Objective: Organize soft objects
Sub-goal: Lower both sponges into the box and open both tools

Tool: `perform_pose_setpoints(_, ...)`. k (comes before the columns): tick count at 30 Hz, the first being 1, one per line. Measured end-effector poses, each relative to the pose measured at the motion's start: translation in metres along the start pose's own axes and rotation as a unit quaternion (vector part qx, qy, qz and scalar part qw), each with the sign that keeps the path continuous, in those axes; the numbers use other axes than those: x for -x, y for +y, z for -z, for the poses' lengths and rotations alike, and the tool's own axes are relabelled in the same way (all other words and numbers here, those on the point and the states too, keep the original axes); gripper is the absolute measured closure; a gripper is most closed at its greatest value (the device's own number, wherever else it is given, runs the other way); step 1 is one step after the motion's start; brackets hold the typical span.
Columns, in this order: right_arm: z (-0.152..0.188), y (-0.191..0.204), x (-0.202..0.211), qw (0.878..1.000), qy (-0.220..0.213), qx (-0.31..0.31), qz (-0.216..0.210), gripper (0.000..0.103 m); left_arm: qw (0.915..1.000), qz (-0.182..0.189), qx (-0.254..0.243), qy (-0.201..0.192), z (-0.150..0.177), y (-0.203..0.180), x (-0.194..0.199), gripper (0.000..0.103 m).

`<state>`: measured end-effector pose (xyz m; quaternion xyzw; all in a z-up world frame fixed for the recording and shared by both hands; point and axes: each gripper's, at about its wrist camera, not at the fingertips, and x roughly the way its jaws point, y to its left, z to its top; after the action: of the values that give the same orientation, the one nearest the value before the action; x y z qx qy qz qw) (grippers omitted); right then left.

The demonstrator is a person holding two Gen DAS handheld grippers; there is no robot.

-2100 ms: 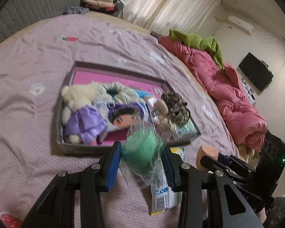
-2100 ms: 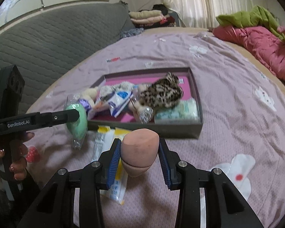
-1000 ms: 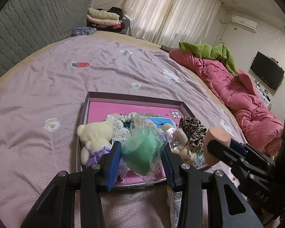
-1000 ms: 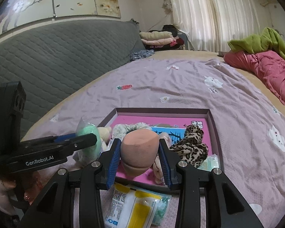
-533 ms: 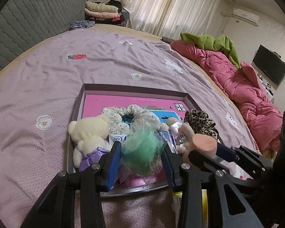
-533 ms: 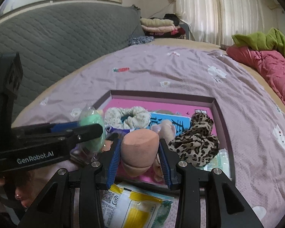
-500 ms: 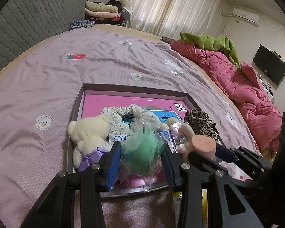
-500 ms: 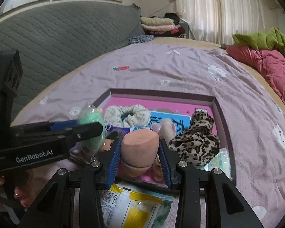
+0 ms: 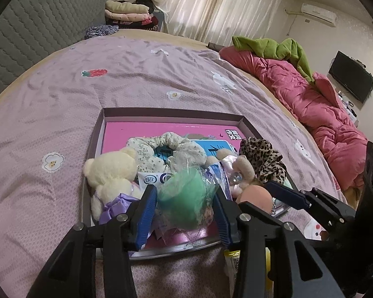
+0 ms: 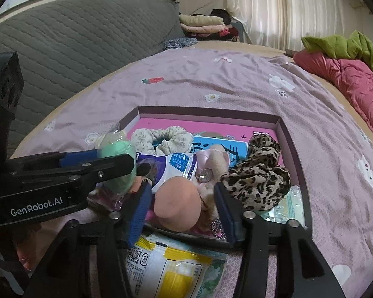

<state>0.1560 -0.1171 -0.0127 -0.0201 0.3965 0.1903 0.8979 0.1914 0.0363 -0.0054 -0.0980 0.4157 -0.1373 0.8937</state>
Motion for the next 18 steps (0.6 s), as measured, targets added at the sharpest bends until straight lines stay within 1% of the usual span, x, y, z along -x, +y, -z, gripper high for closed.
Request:
perform_pose_setpoints(4, -0.002, -0.001, 0.004, 1.000, -0.007, 0.000, 0.005, 0.044, 1.0000, 0.002, 0.000, 0.000, 0.000, 0.002, 0.001, 0.054)
perform_pose_setpoints(9, -0.004, -0.004, 0.013, 1.000, -0.022, -0.008, 0.003, 0.043, 0.9999, -0.008, -0.001, -0.011, -0.002, 0.003, 0.006, 0.048)
perform_pose_setpoints(11, -0.005, -0.005, 0.016, 1.000, -0.027, -0.009, 0.002, 0.039, 0.9998, -0.011, 0.003, -0.017, -0.003, 0.005, 0.009, 0.047)
perform_pose_setpoints(13, -0.005, -0.005, 0.018, 1.000, -0.030, -0.009, 0.002, 0.038, 0.9996, -0.011, 0.008, -0.026, -0.004, 0.008, 0.014, 0.045)
perform_pose_setpoints(18, -0.006, -0.006, 0.022, 0.999, -0.035, -0.009, 0.004, 0.038, 0.9993, -0.014, 0.017, -0.029, -0.006, 0.015, 0.017, 0.044)
